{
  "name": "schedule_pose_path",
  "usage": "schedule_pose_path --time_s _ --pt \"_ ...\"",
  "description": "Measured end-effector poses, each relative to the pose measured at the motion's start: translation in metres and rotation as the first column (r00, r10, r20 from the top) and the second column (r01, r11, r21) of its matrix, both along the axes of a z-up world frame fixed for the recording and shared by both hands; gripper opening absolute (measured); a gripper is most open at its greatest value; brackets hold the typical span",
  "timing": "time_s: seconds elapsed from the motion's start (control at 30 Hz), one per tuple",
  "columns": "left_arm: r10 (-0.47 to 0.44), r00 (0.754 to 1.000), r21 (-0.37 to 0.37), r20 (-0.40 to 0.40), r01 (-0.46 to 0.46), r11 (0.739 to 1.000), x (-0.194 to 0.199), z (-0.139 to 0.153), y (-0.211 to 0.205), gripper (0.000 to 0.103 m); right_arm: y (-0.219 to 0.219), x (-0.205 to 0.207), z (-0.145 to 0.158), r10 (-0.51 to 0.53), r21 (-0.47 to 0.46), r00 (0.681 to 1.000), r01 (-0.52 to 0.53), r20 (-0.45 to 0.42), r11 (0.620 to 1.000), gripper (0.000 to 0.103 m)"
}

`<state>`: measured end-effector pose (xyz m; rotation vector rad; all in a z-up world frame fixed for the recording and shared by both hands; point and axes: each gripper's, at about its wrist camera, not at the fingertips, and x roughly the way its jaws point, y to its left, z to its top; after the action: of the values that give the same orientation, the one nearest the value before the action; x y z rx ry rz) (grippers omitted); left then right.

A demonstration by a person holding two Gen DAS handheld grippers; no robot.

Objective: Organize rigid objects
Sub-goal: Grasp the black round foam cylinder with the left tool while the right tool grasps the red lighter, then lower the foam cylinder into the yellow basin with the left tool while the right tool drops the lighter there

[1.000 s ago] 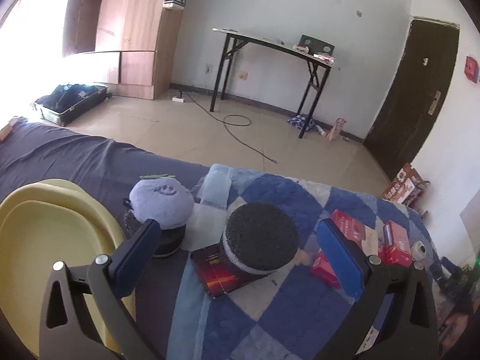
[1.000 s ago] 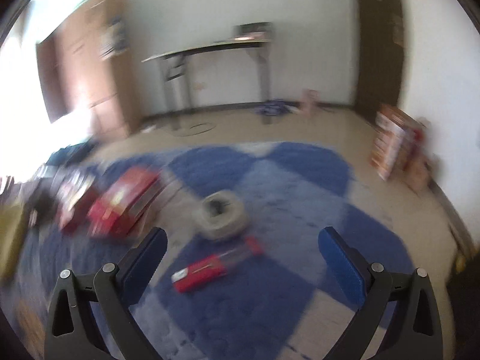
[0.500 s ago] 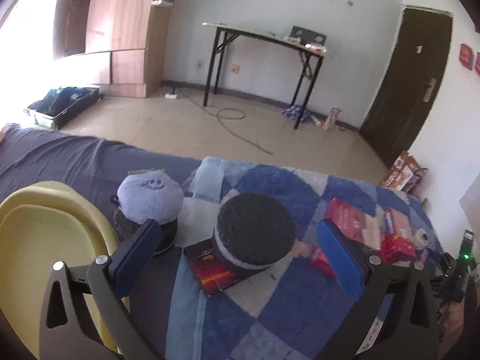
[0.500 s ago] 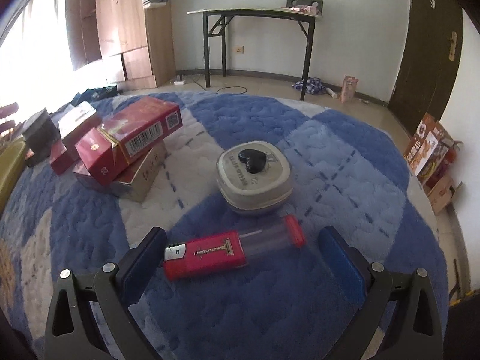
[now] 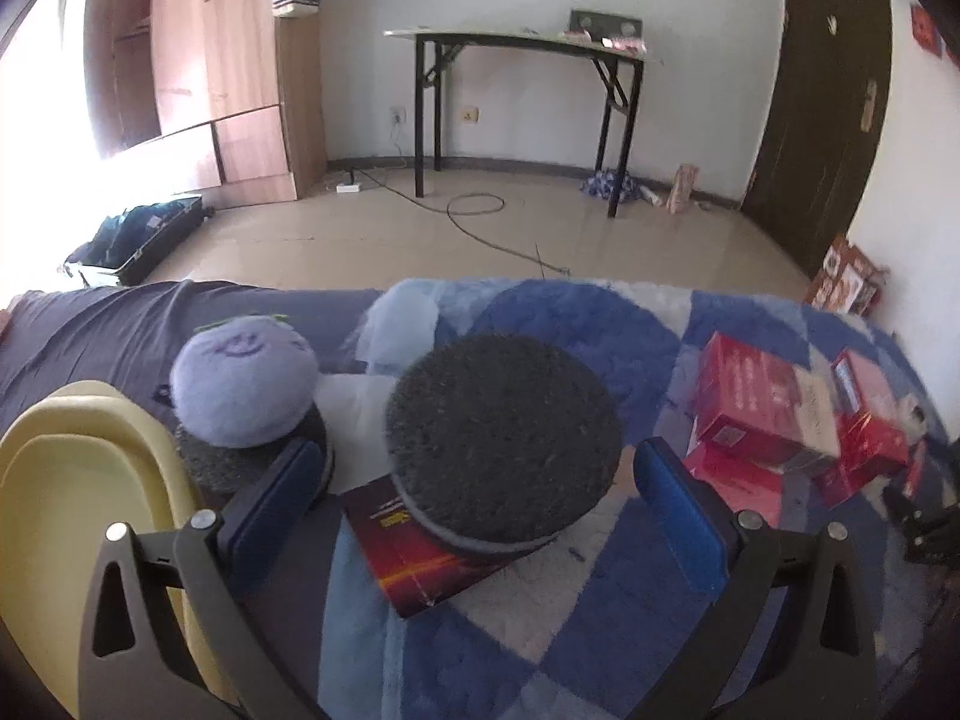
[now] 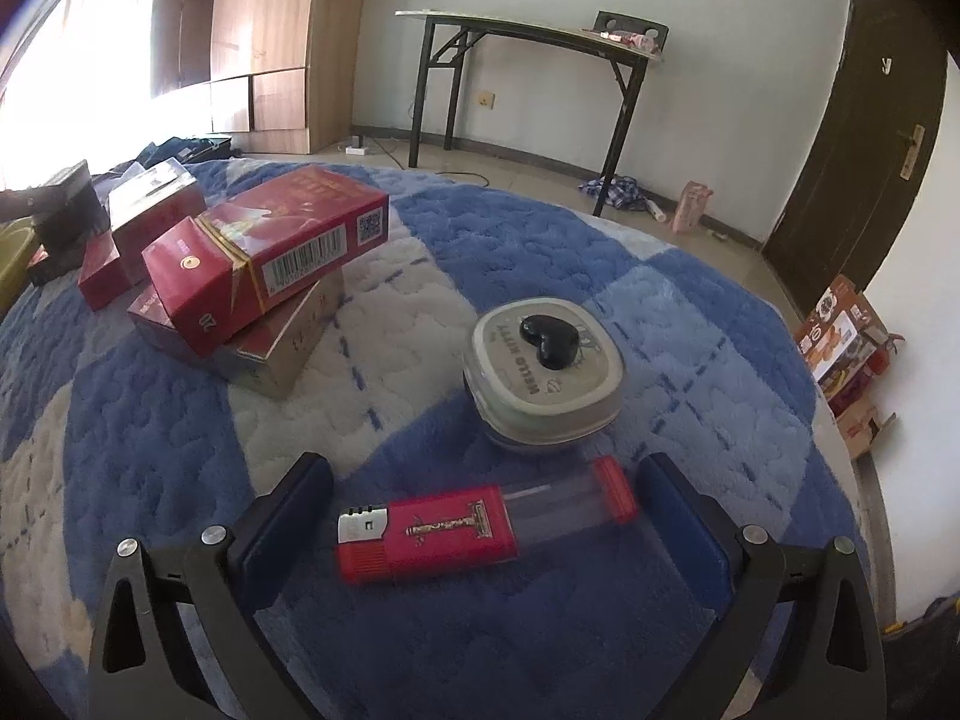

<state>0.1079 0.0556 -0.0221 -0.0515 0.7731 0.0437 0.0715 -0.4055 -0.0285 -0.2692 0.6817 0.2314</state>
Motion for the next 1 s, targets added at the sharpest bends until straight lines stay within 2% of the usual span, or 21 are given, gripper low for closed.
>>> schedule_pose_path --time_s 0.1,0.27,0.33,0.4,0.47,0.5,0.67,0.77,0.83,0.93,1.0 --pt "0.017 1.0 0.06 -0.025 -0.015 0.998 0.004 -0.006 -0.004 0.103 0.002 -0.001 -0.001 0.008 -0.006 1.0 -0.008 0.002 1.0 0.096" --pt "0.035 0.999 0.018 0.026 -0.035 0.999 0.005 -0.007 0.002 0.103 0.006 -0.007 -0.002 0.038 -0.002 0.999 -0.038 0.012 0.999 0.084" --pt "0.055 0.998 0.003 0.042 -0.055 0.998 0.006 -0.01 0.007 0.103 0.006 -0.01 -0.002 0.039 -0.002 0.999 -0.039 0.013 0.999 0.084" --pt "0.053 0.997 -0.016 0.049 -0.052 0.998 0.006 -0.012 0.01 0.095 0.006 -0.011 -0.001 0.041 -0.009 0.999 -0.041 0.011 0.999 0.084" --pt "0.036 0.998 -0.042 0.049 -0.034 0.999 0.006 -0.011 0.012 0.074 0.008 -0.015 0.0 0.047 -0.025 0.999 -0.046 0.009 0.999 0.084" --pt "0.025 0.998 -0.062 0.057 -0.021 0.998 0.005 -0.009 0.013 0.068 0.008 -0.015 0.001 0.045 -0.032 0.999 -0.045 0.008 0.998 0.084" --pt "0.033 0.995 -0.044 0.099 -0.029 0.999 0.0 0.0 0.011 0.068 0.007 -0.018 0.004 0.04 -0.01 0.999 -0.04 0.0 0.999 0.083" --pt "0.036 0.989 -0.058 0.142 -0.028 0.998 -0.01 0.019 0.016 0.068 0.005 -0.022 0.007 0.038 0.007 0.999 -0.038 -0.006 0.999 0.083" --pt "0.036 0.984 -0.042 0.173 -0.029 0.999 -0.024 0.041 0.019 0.068 0.0 -0.029 0.009 0.039 0.046 0.999 -0.038 -0.021 0.998 0.083" --pt "0.036 0.966 -0.011 0.258 -0.035 0.999 -0.059 0.087 0.032 0.068 -0.006 -0.051 0.026 0.053 0.101 0.999 -0.054 0.011 0.993 0.083" --pt "0.077 0.953 0.003 0.293 -0.081 0.997 -0.089 0.11 0.05 0.068 0.0 -0.066 0.047 0.1 0.142 0.993 -0.108 0.058 0.984 0.083"
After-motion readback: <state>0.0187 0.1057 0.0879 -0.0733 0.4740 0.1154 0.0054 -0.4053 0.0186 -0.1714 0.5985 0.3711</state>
